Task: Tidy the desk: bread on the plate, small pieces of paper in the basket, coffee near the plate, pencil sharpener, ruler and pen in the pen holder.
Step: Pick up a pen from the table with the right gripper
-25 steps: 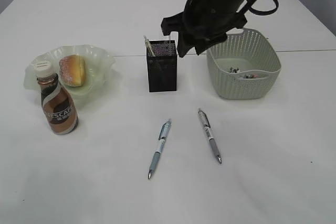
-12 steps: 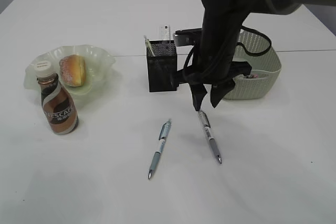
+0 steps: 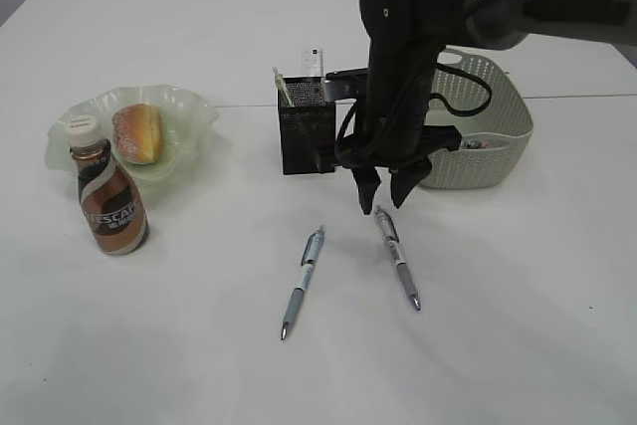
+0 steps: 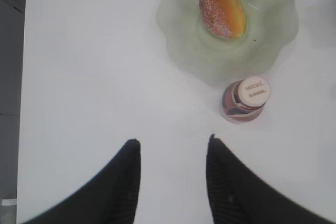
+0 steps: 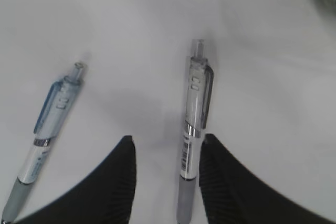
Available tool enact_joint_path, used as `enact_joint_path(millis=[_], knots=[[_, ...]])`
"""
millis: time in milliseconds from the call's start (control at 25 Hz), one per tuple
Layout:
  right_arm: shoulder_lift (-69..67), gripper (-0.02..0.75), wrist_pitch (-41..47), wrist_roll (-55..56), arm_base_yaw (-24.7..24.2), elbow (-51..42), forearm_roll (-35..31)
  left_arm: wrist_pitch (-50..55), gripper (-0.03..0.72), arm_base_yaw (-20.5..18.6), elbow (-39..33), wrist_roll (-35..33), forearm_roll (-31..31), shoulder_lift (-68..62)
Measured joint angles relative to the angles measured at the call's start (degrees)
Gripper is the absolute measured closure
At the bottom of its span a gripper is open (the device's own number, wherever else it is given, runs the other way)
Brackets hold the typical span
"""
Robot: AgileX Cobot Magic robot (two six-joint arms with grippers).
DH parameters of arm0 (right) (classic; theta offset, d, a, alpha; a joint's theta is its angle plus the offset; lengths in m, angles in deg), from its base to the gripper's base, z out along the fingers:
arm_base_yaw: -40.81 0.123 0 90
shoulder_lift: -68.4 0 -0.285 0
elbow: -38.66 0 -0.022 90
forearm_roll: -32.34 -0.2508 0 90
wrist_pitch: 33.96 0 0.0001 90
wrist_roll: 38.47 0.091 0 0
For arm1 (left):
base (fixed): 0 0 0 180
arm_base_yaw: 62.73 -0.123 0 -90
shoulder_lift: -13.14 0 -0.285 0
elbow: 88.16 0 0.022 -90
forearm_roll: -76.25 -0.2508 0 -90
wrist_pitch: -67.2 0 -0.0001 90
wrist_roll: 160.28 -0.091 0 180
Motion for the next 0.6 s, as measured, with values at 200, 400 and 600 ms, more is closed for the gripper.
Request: enact_joint_path(millis=[200,400,600], knots=[[-1.4,0.438,0.0,0.1,0.0,1.9,0.6,0.0,0.381,0.0,0.0,0.0,0.0,0.0],[-1.4,0.438,0.0,0.1,0.0,1.9,1.3,0.0,0.381,0.0,0.0,0.0,0.0,0.0],[-1.5,0.438,0.1,0.1,0.0,-0.3,1.9,0.0,0.381,0.0,0.0,-0.1,0.0,0.0]])
